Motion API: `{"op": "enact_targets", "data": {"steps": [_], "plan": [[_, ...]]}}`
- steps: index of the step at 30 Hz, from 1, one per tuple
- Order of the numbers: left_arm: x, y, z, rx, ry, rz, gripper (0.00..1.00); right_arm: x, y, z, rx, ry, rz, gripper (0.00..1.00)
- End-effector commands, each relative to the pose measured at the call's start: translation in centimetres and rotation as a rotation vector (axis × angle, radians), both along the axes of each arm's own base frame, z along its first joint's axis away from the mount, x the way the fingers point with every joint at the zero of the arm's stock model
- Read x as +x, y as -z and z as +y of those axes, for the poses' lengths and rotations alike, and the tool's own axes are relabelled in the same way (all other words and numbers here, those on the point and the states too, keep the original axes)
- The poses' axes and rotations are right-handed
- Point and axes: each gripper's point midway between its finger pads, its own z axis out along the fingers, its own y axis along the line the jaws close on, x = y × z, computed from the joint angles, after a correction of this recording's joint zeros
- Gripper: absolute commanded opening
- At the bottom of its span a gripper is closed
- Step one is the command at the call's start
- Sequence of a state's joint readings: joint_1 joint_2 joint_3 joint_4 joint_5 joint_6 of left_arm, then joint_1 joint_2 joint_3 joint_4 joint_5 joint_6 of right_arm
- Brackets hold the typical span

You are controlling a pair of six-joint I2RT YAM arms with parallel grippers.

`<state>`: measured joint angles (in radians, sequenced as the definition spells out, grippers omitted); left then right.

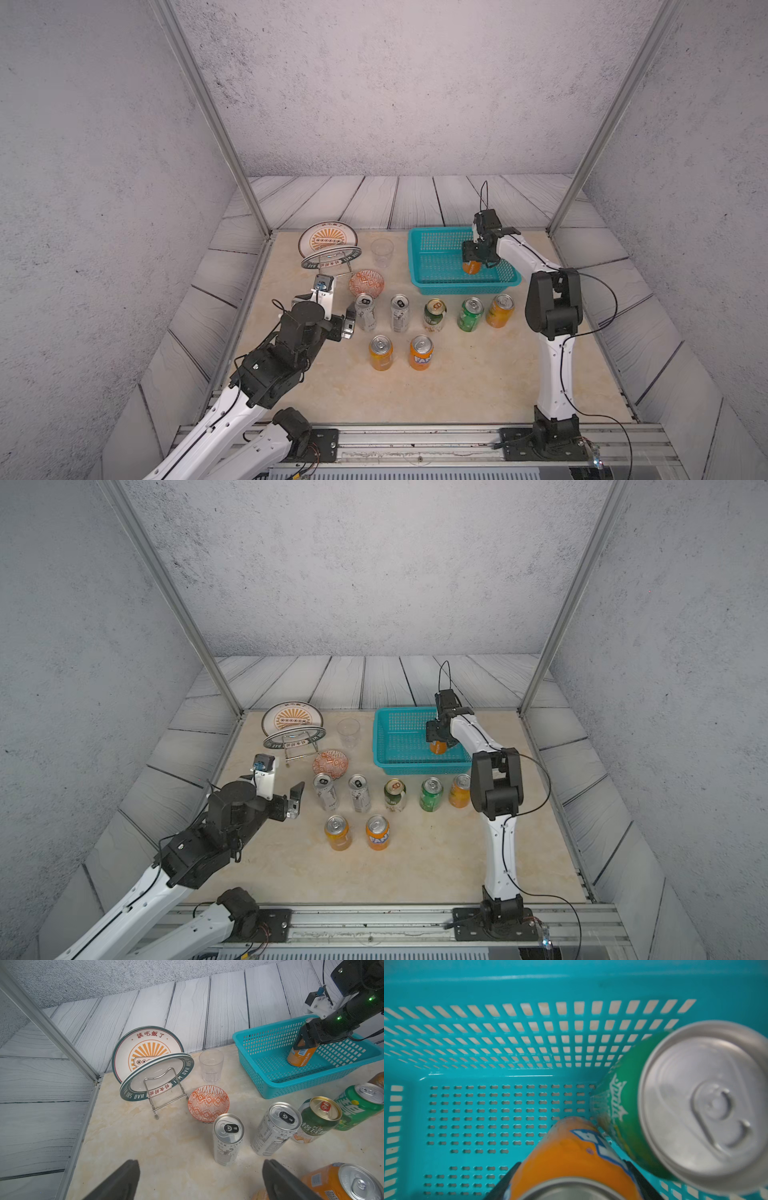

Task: Take out the drinks from the basket
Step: Pick up the drink from the basket.

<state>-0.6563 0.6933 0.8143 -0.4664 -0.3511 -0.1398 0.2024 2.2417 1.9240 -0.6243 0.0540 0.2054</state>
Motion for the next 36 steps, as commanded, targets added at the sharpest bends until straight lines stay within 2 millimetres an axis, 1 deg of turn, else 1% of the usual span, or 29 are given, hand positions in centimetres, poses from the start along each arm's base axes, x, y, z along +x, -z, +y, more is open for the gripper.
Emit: {"op": "enact_targets", "data": {"steps": [1,6,10,19,24,30,36], "plan": [[0.1,-0.5,0.1,-0.027,-0.007,-0.022,0.99,-1.3,-2.7,0.4,-0.002,-0.022,-0.018,0.63],[0.1,-0.5,0.0,-0.025,-0.001,-0.018,0.99,-2.3,-4.1,1.2,0.009,-0.046,-0.034,0.63],[0.1,-0.4,0.0,-0.022,-0.002,-0.016,0.99,-2.9,-5.5,1.7,0.01,-0.065,-0.056,0.62],[0.1,-0.4,0.0,-0.024,-0.001,-0.017,0.99,-3.7,-7.9,2.2,0.012,-0.086,-0.094,0.62],[0.1,-0.4,-0.1,-0.027,0.002,-0.016,0.99,-4.6,-9.6,2.5,0.013,-0.098,-0.116,0.62],[0.0,-0.5,-0.1,-0.027,0.004,-0.017,0.99,-6.7,-12.9,3.0,0.017,-0.13,-0.16,0.62],[0.1,-0.4,0.1,-0.017,-0.004,-0.015,0.99,-10.0,-16.0,3.5,0.038,-0.17,-0.201,0.62]]}}
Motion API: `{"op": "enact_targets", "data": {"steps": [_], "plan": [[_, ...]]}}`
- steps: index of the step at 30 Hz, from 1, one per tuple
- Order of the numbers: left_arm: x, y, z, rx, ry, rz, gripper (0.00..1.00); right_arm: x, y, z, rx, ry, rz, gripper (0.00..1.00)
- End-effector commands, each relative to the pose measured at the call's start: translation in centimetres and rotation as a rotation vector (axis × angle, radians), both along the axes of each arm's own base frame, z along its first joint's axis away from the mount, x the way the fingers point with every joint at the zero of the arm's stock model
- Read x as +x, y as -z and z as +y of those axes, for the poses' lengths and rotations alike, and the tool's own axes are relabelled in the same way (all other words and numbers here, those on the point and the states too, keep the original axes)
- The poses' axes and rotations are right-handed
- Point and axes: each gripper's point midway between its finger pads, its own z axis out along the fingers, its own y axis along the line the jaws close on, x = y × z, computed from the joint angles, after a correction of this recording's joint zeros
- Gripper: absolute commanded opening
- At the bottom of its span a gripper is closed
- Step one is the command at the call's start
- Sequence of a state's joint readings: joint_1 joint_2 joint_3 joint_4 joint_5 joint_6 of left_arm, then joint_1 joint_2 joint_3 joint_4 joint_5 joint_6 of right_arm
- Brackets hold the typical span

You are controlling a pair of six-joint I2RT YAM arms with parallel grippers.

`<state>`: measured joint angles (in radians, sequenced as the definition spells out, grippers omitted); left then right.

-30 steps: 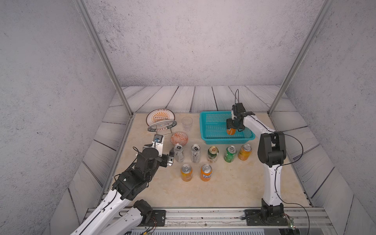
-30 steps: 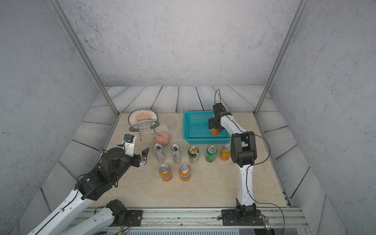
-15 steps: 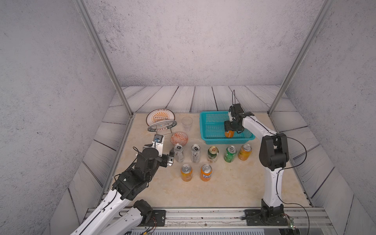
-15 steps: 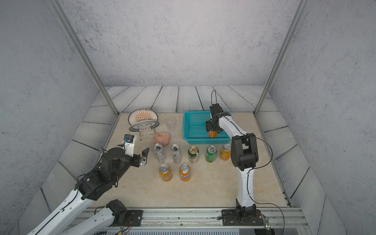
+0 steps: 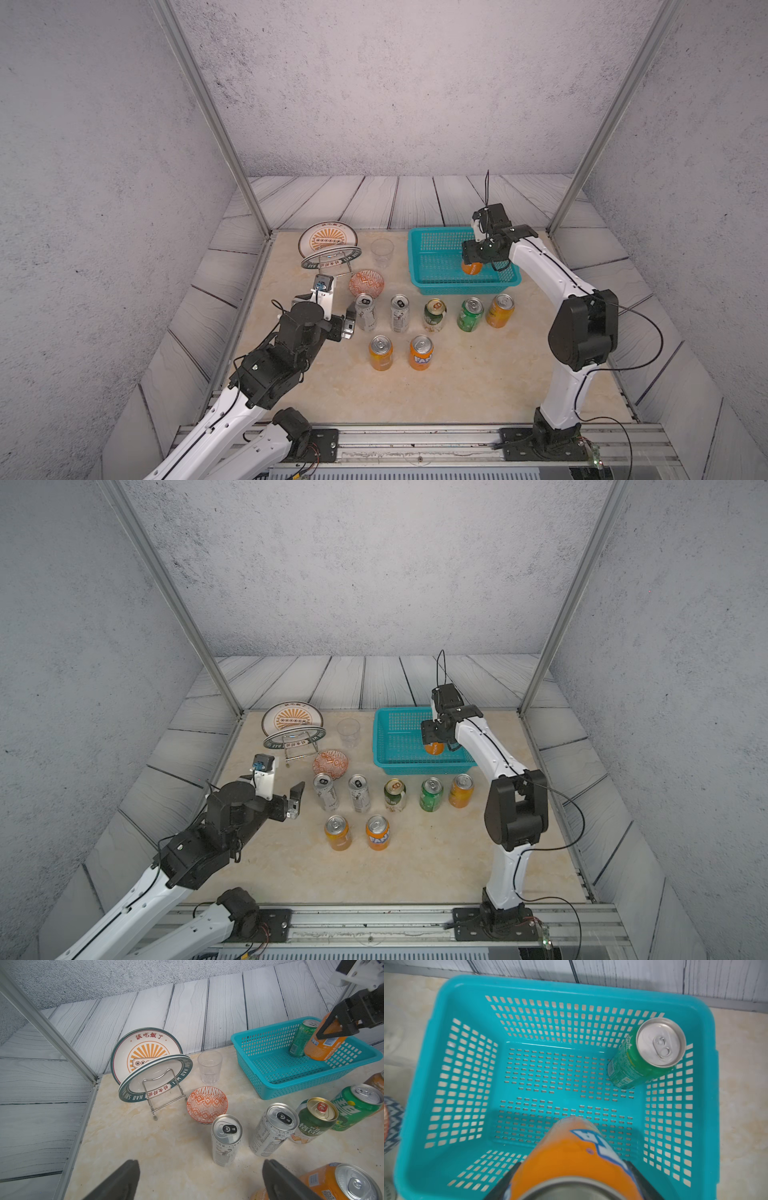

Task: Take out the drinks from the basket
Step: Pick up the drink from the basket, then place the drink at the center of the board.

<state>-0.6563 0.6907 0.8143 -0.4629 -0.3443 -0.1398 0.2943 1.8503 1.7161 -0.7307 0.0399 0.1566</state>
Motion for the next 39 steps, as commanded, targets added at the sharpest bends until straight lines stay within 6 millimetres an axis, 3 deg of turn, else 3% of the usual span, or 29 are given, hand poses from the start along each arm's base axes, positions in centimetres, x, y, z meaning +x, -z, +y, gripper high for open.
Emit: {"op": "enact_targets", "data": {"steps": [1,14,17,23,28,39], "plan": [[0.1,-0.3,0.2,-0.011,-0.01,-0.012,0.99,-2.1,-6.0,0.6,0.045,-0.037,-0.127,0.62],[0.2,-0.1,0.0,-0.012,-0.008,-0.007,0.99,-11.8,-11.1,1.5,0.062,-0.116,-0.229,0.62],[0.2,-0.1,0.1,-0.012,-0.009,-0.006,0.99,-14.4,-11.2,1.4,0.067,-0.124,-0.219,0.62],[0.1,-0.2,0.2,-0.014,-0.009,-0.011,0.99,-19.1,-10.0,0.9,0.115,-0.127,-0.191,0.62],[0.2,-0.1,0.0,-0.015,-0.007,-0.008,0.99,-21.6,-8.4,1.1,0.167,-0.143,-0.166,0.62],[0.3,-0.1,0.1,-0.01,-0.012,-0.007,0.99,-23.5,-4.0,2.6,0.189,-0.173,-0.099,0.61]]}}
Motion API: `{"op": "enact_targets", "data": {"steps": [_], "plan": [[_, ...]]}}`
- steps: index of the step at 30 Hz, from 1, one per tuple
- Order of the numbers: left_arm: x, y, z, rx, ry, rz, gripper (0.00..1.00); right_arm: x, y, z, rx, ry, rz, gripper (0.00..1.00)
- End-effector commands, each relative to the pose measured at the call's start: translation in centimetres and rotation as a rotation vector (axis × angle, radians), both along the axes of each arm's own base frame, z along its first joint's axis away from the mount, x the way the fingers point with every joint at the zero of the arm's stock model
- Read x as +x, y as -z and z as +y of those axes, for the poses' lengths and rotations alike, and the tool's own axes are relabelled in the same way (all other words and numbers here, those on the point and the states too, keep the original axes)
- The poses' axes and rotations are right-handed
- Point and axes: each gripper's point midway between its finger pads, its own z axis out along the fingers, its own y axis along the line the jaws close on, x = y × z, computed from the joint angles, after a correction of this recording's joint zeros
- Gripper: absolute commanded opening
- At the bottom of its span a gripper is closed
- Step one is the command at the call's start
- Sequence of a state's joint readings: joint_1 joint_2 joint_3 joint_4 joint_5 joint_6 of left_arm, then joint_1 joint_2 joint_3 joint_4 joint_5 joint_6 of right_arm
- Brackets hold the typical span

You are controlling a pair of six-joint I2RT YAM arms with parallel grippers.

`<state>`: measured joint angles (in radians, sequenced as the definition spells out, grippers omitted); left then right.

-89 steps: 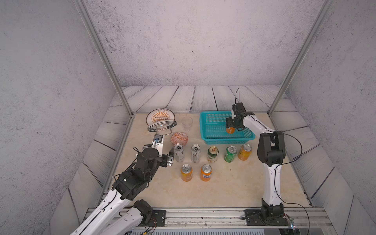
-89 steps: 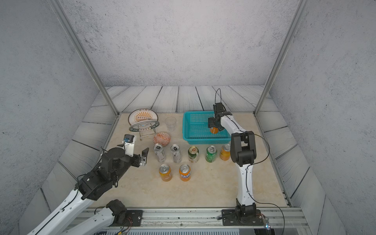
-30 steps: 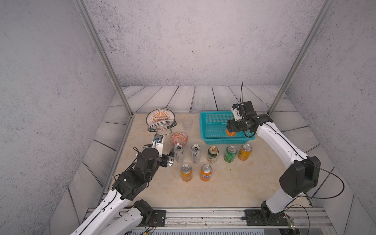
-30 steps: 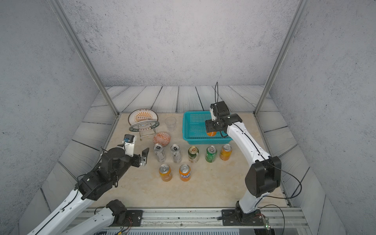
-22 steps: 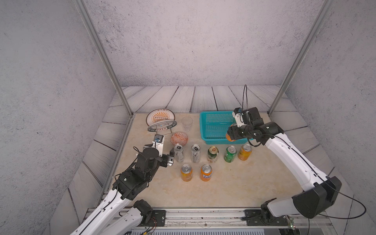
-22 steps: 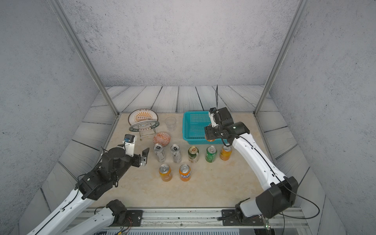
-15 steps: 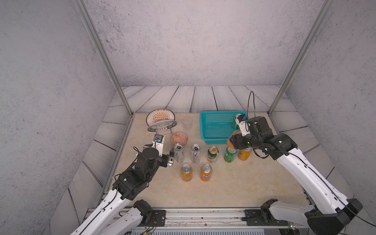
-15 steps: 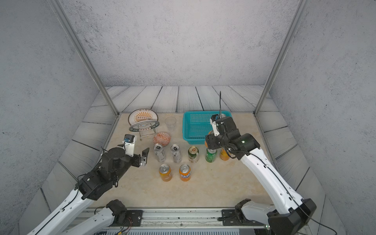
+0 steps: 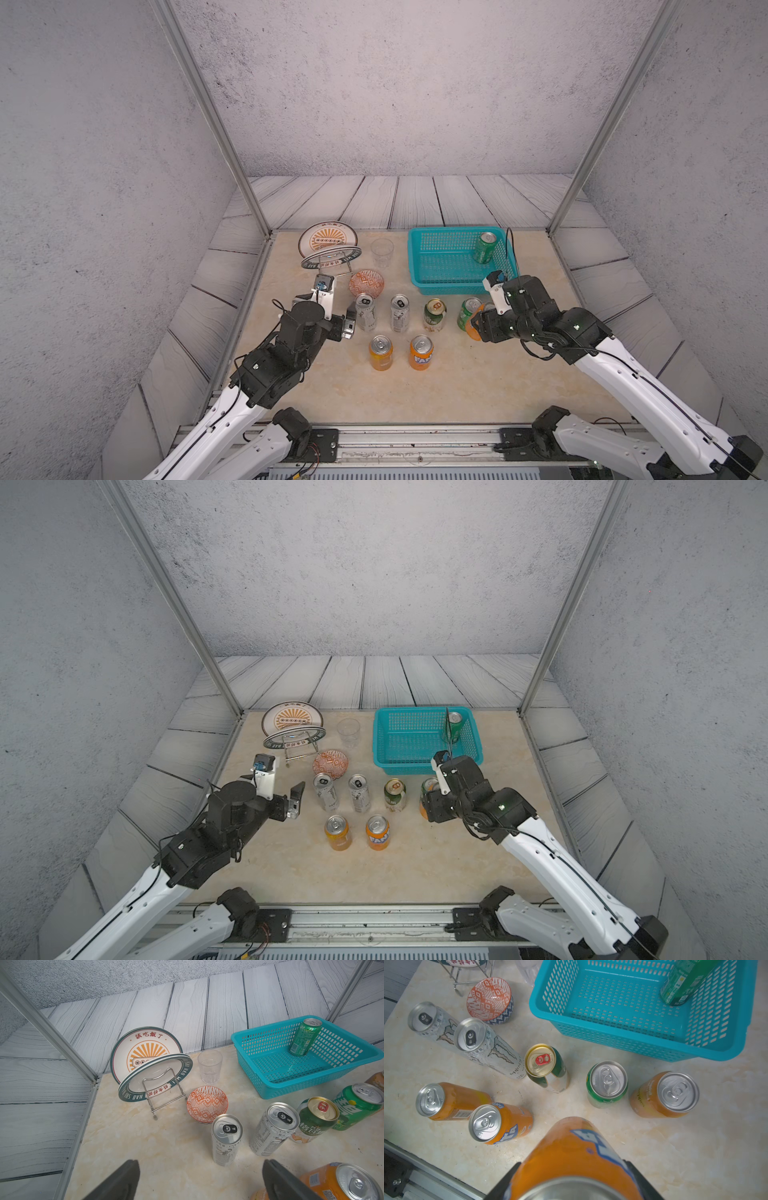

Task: Take out the drinks from the basket
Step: Place the drink at the center of the board.

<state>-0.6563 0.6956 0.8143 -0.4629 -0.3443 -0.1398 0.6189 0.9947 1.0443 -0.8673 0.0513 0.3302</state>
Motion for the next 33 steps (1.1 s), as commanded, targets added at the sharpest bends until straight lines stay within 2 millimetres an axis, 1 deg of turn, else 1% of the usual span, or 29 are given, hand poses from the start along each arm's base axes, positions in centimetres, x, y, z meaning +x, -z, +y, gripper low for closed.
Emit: {"op": "enact_targets", "data": {"steps": [1,10,17,25,33], "plan": [[0.2,-0.1,0.1,-0.009,-0.011,-0.008,0.99,0.7,-1.5,1.2,0.086,0.008,-0.078,0.61],[0.4,0.2,0.0,-0.004,-0.012,0.0,0.99,0.5,2.5,2.3,0.055,0.0,-0.029,0.61],[0.4,0.2,0.0,0.005,-0.013,-0.001,0.99,0.7,4.7,3.2,0.039,-0.01,0.015,0.61],[0.6,0.5,-0.1,0.009,-0.015,0.011,0.99,0.7,8.3,3.0,-0.006,-0.005,0.041,0.61],[0.7,0.6,0.0,0.015,-0.017,0.012,0.99,0.6,11.0,3.1,-0.028,0.007,0.079,0.61]]}}
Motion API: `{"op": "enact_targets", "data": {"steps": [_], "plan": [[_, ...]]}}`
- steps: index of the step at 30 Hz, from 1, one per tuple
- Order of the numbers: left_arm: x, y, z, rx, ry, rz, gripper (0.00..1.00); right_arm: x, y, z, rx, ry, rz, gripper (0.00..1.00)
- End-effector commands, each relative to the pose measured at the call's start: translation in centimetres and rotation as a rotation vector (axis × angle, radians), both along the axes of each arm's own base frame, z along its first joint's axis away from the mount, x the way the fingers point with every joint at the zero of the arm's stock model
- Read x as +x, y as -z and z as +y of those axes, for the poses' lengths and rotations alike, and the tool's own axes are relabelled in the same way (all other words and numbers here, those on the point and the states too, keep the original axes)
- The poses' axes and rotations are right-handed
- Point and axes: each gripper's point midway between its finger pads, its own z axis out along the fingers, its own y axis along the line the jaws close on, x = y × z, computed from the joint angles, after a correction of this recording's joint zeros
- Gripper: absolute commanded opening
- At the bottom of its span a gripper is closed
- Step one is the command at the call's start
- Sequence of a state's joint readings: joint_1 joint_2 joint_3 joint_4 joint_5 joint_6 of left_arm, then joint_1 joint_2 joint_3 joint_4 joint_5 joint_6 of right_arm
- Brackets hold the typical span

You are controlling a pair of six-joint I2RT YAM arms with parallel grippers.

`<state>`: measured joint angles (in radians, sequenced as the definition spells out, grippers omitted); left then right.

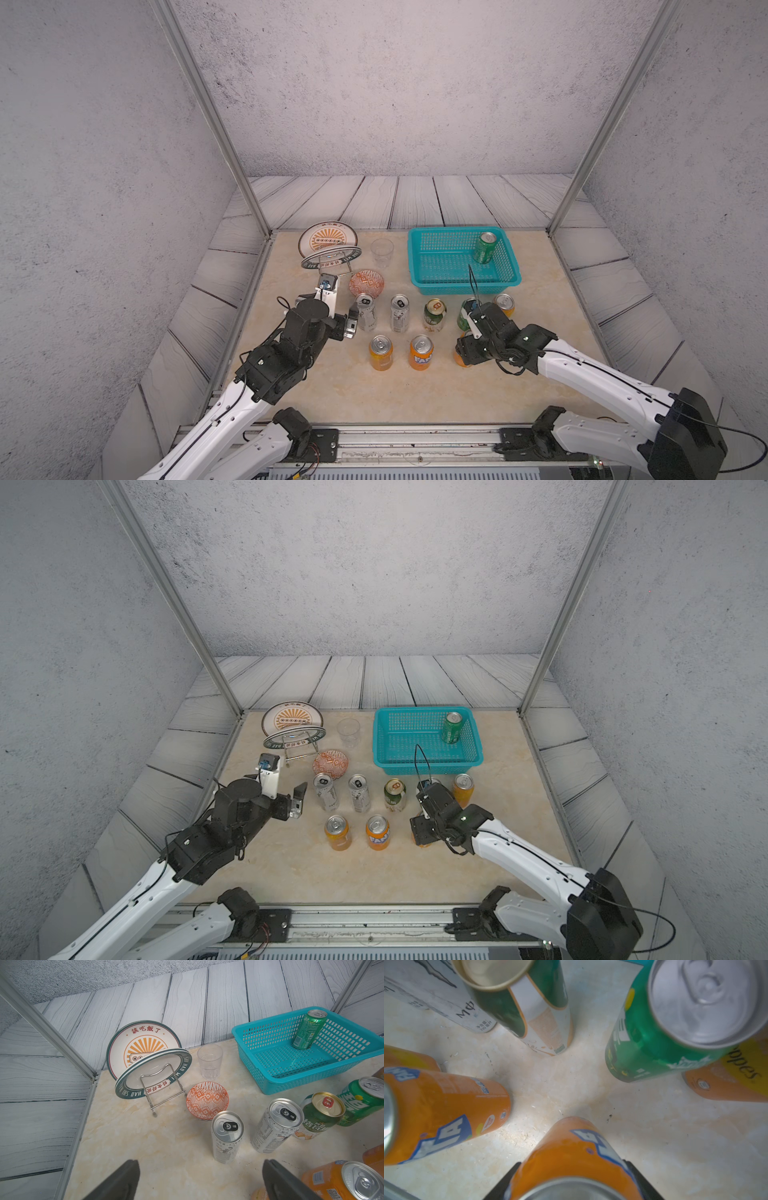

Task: Take out the drinks from the basket
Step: Place the drink at the center of the board.

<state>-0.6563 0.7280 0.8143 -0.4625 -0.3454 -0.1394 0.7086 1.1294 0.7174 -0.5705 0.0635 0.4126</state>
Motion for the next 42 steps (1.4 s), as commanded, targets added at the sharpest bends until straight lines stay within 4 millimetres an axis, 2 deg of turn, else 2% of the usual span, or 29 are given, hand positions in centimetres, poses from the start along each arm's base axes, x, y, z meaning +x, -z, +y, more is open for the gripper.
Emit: {"op": "enact_targets", "data": {"steps": [1,18,26,29,35,42], "plan": [[0.2,-0.2,0.3,-0.006,-0.016,-0.013,0.99,1.6,-0.8,1.1,0.037,0.022,-0.064,0.61],[0.2,-0.2,0.2,-0.008,-0.012,-0.013,0.99,1.4,1.3,1.2,-0.05,0.012,-0.036,0.62],[0.2,-0.3,0.3,-0.007,-0.016,-0.015,0.99,1.3,1.6,1.3,-0.069,0.008,-0.025,0.63],[0.1,-0.2,0.3,-0.005,-0.016,-0.015,0.99,1.2,1.2,1.2,-0.062,0.009,-0.029,0.65],[0.2,-0.3,0.3,-0.005,-0.017,-0.016,0.99,1.1,0.2,1.1,-0.05,0.005,-0.043,0.77],[0.1,-0.3,0.3,-0.006,-0.015,-0.015,0.99,1.3,-3.6,0.8,-0.018,0.02,-0.105,0.91]]}}
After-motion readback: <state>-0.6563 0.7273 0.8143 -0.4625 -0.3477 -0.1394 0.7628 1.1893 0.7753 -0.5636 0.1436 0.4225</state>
